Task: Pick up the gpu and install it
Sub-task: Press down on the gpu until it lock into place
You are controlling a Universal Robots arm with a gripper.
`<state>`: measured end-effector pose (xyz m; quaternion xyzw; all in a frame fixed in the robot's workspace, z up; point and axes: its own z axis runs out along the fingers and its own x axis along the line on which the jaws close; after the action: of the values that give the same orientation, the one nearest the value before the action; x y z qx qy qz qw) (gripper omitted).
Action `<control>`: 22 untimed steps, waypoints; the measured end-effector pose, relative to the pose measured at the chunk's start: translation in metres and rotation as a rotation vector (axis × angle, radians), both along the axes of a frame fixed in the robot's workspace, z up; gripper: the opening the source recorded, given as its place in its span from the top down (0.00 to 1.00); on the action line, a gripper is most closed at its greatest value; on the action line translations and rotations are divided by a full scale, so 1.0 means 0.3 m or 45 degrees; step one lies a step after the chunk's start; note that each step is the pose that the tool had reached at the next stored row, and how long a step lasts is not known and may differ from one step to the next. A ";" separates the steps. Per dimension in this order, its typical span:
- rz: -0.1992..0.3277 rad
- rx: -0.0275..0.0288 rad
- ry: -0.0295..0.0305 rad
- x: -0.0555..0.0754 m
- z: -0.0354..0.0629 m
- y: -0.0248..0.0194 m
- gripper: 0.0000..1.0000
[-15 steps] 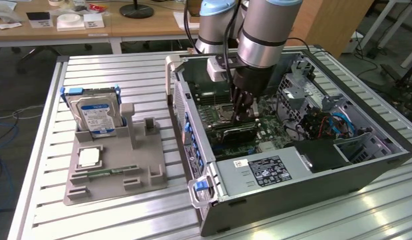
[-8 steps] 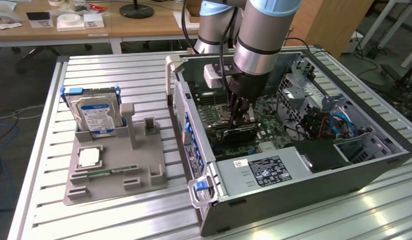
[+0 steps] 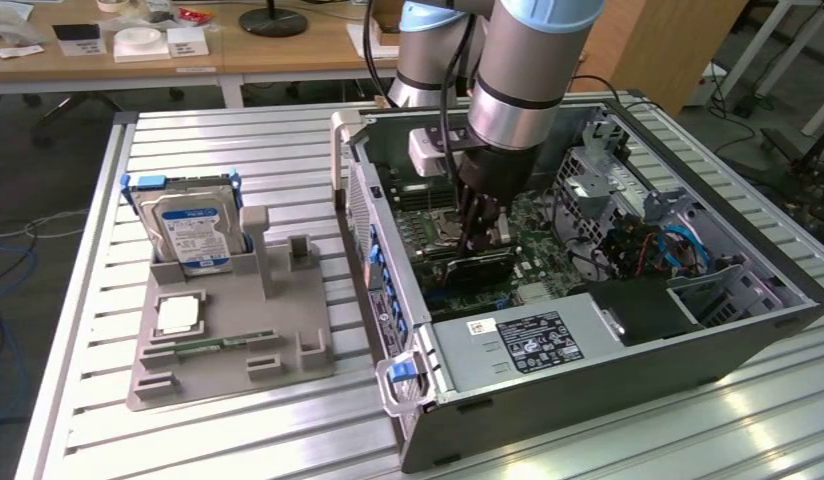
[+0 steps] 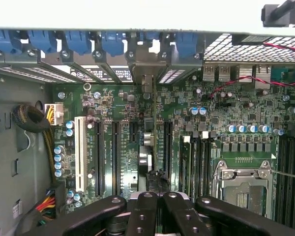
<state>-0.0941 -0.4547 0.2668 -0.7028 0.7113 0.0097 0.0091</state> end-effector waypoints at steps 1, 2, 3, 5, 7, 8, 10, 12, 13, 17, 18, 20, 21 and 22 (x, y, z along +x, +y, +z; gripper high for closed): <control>0.000 0.0001 -0.0001 0.000 0.000 0.000 0.89; 0.000 0.0001 0.0000 0.000 0.000 0.000 0.89; 0.000 0.0002 -0.0001 0.000 0.000 0.000 0.89; 0.000 0.0002 -0.0001 0.003 0.000 0.000 0.89; 0.000 0.0001 0.0000 0.004 0.000 0.000 0.89; 0.000 0.0001 0.0000 0.004 0.000 0.000 0.89; 0.000 0.0002 -0.0001 0.005 0.000 0.000 0.89; 0.000 0.0002 0.0001 0.008 0.000 0.000 0.89; 0.000 0.0002 0.0000 0.008 0.000 0.000 0.89; 0.000 0.0001 0.0000 0.008 0.000 0.000 0.89; 0.000 0.0001 0.0000 0.008 0.000 0.000 0.89; 0.000 0.0001 0.0000 0.010 0.000 0.000 0.89; -0.022 0.0002 0.0000 0.030 0.000 0.000 0.89; -0.022 0.0001 -0.0001 0.030 0.000 0.000 0.89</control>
<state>-0.0851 -0.4547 0.2668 -0.6967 0.7172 0.0096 0.0092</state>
